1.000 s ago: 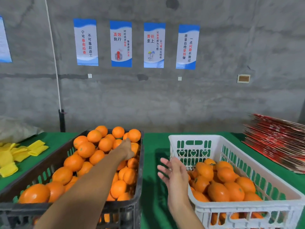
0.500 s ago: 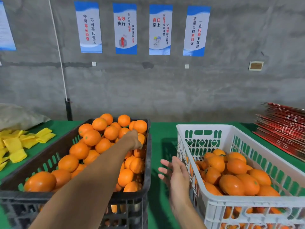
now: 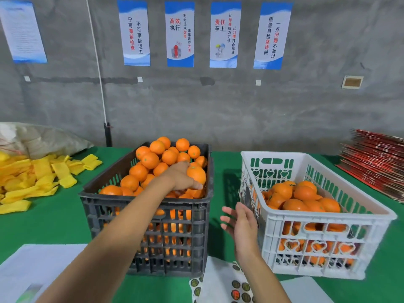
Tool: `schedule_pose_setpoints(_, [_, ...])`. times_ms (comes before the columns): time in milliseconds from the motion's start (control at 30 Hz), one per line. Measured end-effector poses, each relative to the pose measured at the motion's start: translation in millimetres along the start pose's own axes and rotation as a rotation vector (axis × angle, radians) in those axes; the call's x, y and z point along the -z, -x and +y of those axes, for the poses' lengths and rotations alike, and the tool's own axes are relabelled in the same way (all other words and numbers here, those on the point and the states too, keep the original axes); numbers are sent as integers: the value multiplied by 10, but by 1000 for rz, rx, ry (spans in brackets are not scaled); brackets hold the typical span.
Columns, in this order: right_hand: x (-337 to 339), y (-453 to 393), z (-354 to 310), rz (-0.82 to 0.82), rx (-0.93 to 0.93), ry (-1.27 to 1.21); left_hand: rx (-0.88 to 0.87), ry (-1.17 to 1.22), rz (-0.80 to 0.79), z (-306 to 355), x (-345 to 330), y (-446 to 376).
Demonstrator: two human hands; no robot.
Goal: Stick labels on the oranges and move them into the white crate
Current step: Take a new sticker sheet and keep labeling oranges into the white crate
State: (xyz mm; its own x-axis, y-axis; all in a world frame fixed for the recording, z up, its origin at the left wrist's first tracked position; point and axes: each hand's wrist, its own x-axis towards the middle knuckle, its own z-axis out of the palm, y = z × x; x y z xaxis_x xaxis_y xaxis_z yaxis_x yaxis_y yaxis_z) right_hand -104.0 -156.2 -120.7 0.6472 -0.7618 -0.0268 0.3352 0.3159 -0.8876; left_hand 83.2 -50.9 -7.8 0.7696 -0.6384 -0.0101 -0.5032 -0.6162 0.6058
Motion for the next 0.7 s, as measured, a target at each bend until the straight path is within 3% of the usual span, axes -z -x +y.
schedule_pose_setpoints(233, [458, 238, 373, 45, 49, 190, -30, -40, 117, -136, -58, 318])
schedule_pose_setpoints(400, [1002, 427, 621, 23, 285, 746, 25, -16, 181, -167, -112, 389])
schedule_pose_setpoints(533, [1356, 469, 826, -184, 310, 1362, 65, -109, 191, -160, -136, 411])
schedule_pose_setpoints(600, [1404, 445, 871, -297, 296, 1515, 77, -136, 200, -150, -132, 428])
schedule_pose_setpoints(700, [1395, 416, 886, -327, 330, 1621, 86, -141, 219, -132, -137, 475])
